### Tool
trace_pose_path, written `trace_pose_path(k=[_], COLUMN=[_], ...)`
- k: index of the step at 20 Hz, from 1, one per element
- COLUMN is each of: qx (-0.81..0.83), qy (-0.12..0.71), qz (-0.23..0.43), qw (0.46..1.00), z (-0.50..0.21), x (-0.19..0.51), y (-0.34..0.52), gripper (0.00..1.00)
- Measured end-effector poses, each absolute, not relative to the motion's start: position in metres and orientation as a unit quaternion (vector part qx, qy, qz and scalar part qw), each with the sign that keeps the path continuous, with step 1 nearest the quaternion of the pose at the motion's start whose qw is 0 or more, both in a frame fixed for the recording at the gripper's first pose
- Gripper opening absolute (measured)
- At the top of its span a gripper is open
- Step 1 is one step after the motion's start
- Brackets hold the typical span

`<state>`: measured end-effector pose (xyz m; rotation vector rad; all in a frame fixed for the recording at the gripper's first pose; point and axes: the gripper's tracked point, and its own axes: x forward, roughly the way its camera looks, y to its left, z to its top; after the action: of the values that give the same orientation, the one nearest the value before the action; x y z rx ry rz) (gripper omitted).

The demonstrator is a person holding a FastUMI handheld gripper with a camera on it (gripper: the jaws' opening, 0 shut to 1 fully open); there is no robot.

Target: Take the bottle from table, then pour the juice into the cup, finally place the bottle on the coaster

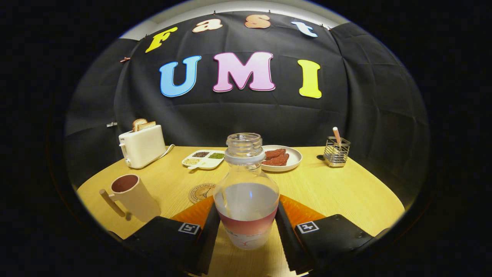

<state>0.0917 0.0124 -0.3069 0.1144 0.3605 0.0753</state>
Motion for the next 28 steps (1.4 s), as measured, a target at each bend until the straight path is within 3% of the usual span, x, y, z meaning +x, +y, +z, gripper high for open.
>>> trace_pose_path(k=[12,19,28], qx=[-0.142,-0.297,-0.455], qy=[0.152,0.150,0.130], qz=[0.073,0.093,0.066], qw=[0.975,0.939,0.878], z=[-0.239,-0.241,-0.239], x=[0.120,0.118,0.125], y=[0.042,0.080,0.107], gripper=[0.74,0.74,0.74])
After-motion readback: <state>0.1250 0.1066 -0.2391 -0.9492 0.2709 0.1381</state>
